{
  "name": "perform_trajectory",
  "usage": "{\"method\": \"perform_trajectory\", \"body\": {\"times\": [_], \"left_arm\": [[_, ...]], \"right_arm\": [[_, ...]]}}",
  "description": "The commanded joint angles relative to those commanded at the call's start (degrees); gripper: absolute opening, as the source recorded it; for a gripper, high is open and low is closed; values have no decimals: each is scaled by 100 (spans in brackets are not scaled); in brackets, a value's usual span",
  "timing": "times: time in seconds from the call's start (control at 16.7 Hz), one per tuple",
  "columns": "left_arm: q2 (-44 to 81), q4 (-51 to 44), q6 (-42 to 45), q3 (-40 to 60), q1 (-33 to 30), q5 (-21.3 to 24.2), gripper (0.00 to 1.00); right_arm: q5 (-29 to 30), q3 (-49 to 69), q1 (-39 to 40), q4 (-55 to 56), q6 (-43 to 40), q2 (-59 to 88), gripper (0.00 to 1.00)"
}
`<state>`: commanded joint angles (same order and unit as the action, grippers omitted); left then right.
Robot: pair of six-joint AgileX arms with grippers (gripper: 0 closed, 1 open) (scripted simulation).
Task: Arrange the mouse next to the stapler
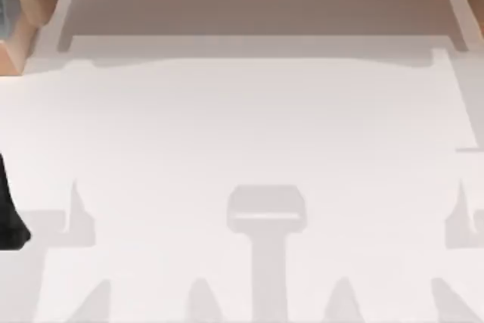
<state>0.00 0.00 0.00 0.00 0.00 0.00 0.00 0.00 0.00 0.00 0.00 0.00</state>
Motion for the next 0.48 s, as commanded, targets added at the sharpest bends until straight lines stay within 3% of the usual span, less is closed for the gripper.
{"method": "perform_trajectory", "body": {"times": [0.24,0.48], "left_arm": [[0,0,0,0,0,0,100],[0,0,0,0,0,0,100]], "right_arm": [[6,168,-20,-145,-16,152,100],[38,1210,-183,-1017,-130,1076,100]]}}
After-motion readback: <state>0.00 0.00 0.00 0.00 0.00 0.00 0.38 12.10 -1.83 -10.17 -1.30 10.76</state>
